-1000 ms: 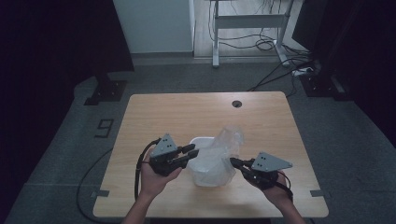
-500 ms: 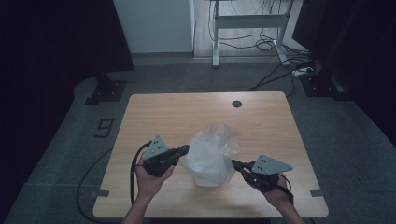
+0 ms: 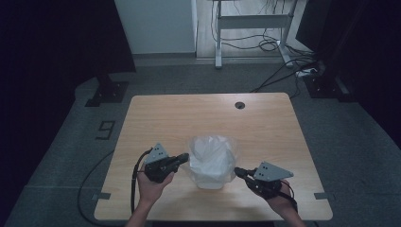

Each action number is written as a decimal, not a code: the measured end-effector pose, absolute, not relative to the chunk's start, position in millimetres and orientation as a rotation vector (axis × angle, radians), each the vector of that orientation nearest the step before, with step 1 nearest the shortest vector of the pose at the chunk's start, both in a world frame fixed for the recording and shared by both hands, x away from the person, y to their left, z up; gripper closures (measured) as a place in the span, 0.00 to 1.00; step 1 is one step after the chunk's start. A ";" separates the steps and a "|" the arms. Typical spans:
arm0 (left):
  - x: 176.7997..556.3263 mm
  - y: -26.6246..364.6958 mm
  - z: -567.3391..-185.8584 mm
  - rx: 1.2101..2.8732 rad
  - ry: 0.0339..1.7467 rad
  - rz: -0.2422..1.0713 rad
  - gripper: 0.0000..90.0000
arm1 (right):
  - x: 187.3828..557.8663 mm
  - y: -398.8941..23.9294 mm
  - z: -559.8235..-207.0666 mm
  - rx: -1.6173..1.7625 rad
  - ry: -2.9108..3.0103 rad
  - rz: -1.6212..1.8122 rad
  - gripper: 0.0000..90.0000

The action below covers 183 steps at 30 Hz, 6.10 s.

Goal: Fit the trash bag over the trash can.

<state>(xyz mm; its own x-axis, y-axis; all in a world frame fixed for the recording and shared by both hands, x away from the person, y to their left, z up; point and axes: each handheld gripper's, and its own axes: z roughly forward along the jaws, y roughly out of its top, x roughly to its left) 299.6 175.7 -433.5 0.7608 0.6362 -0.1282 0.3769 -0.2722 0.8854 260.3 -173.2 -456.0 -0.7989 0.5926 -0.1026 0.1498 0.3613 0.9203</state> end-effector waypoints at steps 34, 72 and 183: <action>308.2 173.6 -412.3 1.899 0.746 0.319 0.49 | 267.8 -168.8 -457.2 0.645 2.235 1.365 0.90; 330.1 159.0 -398.2 1.925 0.744 0.343 0.98 | 298.8 -161.9 -390.9 0.698 2.078 1.491 0.71; 360.6 162.3 -481.3 2.010 0.837 0.187 0.98 | 348.6 -164.7 -487.1 0.985 2.167 1.316 0.98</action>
